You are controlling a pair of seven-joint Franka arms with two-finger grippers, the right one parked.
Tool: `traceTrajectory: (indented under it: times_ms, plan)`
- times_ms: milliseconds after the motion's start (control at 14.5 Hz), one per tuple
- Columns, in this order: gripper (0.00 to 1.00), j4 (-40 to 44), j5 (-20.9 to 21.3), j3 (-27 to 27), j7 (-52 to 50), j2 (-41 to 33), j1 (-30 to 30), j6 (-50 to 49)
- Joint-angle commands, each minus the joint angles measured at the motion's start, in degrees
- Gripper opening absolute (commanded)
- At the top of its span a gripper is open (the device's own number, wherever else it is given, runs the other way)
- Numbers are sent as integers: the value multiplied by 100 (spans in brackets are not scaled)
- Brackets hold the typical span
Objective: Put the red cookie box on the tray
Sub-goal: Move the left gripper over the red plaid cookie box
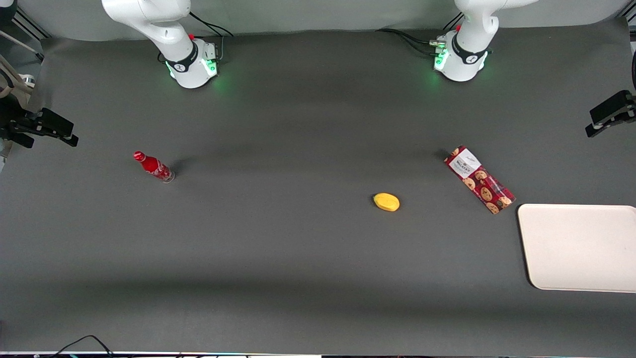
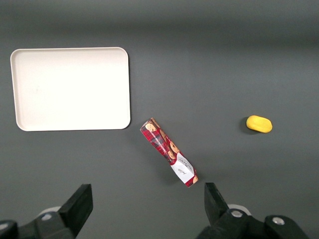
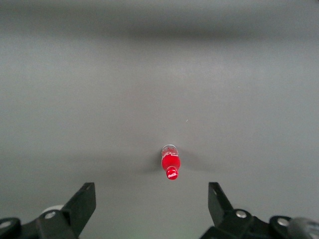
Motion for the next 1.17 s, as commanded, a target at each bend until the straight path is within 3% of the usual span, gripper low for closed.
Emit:
traceTrajectory:
  times_ms: [0,345,483,690,966,1103]
  plan:
    - [100,-146,70,-13,112,-41,16,186]
    - [100,-224,70,-13,103,301,-36,82]
    - [100,-792,-34,-13,-324,399,-45,168]
    - [100,-1786,-44,-22,-1906,478,-89,957]
    - [100,-3543,-53,-22,-2943,557,-98,3064]
    - [100,-4116,-157,-22,-3358,557,-98,3551]
